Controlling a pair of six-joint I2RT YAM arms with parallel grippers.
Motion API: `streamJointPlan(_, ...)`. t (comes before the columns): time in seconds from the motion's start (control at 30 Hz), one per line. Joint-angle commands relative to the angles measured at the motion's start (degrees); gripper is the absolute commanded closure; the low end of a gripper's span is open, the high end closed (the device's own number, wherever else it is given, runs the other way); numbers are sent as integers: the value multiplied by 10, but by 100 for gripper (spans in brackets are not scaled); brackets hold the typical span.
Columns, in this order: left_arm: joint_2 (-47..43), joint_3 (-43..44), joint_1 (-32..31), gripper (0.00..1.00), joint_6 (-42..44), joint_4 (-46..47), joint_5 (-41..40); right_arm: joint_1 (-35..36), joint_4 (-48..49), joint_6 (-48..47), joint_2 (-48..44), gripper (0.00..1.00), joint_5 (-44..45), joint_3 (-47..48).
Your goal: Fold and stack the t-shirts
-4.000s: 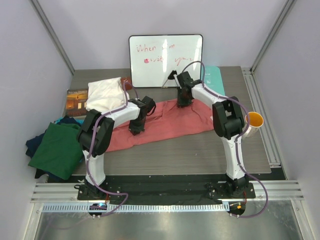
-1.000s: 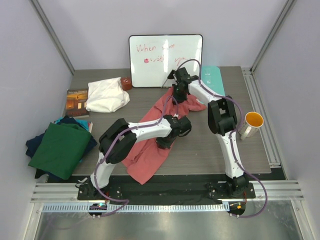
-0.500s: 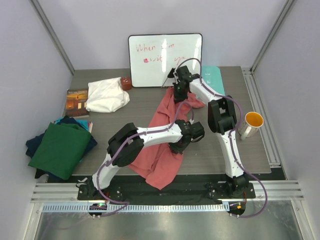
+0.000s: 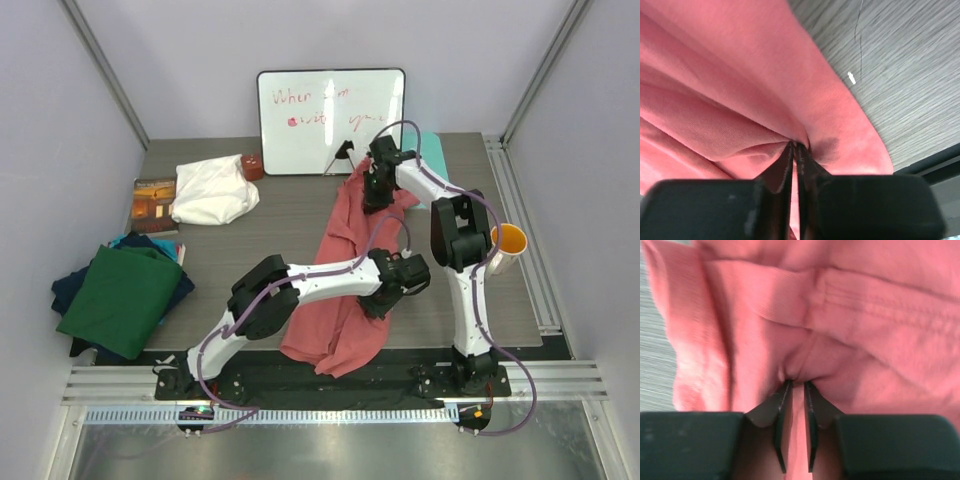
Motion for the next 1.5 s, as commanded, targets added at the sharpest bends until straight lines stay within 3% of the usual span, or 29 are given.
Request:
streamJointPlan(0.0, -29, 8, -11, 83, -15, -39, -23, -20, 0, -17, -71, 75, 35, -32)
streamJointPlan(0.1, -71, 5, -2, 68, -19, -42, -38, -25, 1, -18, -118, 71, 28, -51)
streamJointPlan(0.17, -96, 11, 12, 64, -23, -44, -38, -35, 1, -16, -141, 69, 28, -65)
streamJointPlan(0.43, -165, 33, 110, 60, -34, -33, -24, -73, 20, -1, -284, 63, 37, -156)
streamJointPlan(0.7, -228, -27, 208, 60, -19, -40, -35, -80, 44, 15, -356, 60, 53, -311)
streamJointPlan(0.87, -251, -64, 209, 60, -19, -22, -12, -85, 69, 19, -325, 60, 51, -311)
streamJointPlan(1.23, -236, -94, 198, 62, -47, -16, 44, -89, 76, 36, -191, 60, 43, -182)
streamJointPlan(1.47, -200, -102, 142, 64, -49, -9, 57, -93, 66, 42, -132, 60, 64, -165)
